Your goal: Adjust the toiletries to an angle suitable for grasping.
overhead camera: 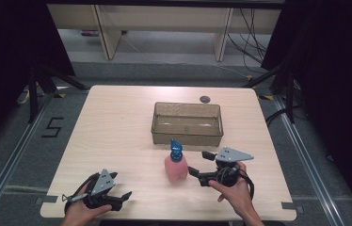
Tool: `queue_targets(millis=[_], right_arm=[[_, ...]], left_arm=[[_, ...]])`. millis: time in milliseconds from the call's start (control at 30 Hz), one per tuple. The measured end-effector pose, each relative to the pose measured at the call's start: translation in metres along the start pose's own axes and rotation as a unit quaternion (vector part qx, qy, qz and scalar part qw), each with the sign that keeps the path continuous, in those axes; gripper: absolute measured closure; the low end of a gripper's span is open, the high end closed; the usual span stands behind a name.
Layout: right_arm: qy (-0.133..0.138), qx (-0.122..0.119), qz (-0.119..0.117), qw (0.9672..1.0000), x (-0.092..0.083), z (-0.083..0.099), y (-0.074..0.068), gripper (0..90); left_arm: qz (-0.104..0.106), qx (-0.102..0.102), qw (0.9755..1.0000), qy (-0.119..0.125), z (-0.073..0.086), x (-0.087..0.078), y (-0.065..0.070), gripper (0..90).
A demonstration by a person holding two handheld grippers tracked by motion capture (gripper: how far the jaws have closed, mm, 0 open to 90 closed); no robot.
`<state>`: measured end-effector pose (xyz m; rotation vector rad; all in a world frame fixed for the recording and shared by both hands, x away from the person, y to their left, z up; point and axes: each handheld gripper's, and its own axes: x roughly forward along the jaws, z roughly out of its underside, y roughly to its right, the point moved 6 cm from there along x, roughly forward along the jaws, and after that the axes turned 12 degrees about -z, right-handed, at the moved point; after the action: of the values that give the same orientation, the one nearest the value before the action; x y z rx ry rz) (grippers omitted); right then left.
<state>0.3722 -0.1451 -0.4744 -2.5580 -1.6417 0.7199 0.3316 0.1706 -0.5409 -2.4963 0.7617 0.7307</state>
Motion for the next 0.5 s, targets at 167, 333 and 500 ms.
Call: queue_targets(millis=[167,333,500], right_arm=[[0.007,0.003,-0.006,1.0000,0.002,-0.004,-0.004,20.0],[0.006,-0.010,-0.007,0.9999,0.005,-0.007,-0.004,20.0],[0.002,-0.015,-0.007,0.9999,0.010,-0.009,-0.006,20.5]], left_arm=[[-0.001,0.001,1.0000,0.003,0.000,0.001,0.000,15.3],[-0.001,0.000,1.0000,0.002,-0.001,0.001,0.000,15.4],[0.000,-0.006,1.0000,0.007,-0.002,0.001,0.002,15.4]])
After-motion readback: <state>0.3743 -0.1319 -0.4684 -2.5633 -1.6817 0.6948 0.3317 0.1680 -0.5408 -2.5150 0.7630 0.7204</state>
